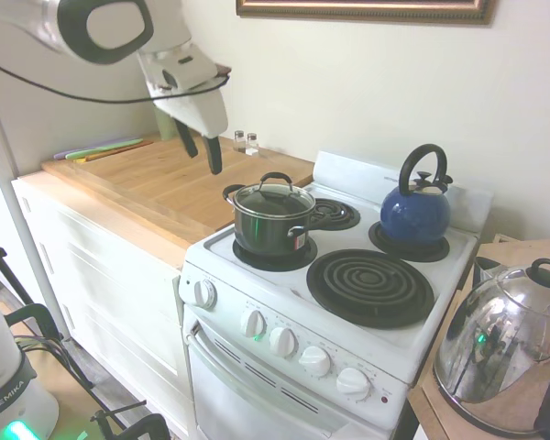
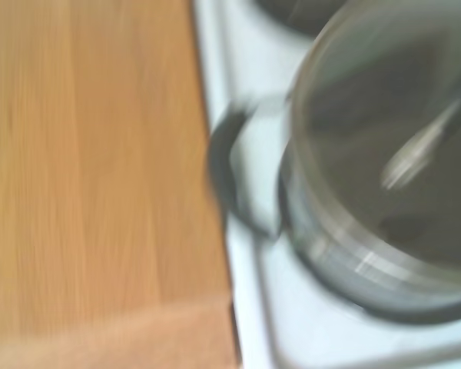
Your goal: Uncover the lid of the pot
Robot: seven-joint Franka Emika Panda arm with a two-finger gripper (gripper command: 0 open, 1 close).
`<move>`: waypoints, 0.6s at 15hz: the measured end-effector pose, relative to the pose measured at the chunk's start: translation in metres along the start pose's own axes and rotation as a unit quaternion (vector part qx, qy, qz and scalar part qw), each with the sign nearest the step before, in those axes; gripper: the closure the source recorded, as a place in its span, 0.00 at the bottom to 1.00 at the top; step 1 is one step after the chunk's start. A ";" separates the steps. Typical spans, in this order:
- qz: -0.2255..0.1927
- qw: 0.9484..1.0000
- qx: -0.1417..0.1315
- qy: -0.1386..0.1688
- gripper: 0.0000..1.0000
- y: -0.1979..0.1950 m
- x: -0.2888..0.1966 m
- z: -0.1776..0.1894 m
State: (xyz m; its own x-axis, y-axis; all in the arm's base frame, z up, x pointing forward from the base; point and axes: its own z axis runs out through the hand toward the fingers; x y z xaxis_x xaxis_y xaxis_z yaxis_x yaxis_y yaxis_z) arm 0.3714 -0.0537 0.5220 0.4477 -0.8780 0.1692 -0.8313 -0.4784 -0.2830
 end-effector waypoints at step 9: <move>0.117 0.992 -0.047 -0.012 1.00 -0.047 0.077 0.049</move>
State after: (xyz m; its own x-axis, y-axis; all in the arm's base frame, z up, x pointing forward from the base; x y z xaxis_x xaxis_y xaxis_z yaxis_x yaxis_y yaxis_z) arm 0.4613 -0.0993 0.5026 0.2451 -0.9656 0.0866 -0.9400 -0.2585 -0.2227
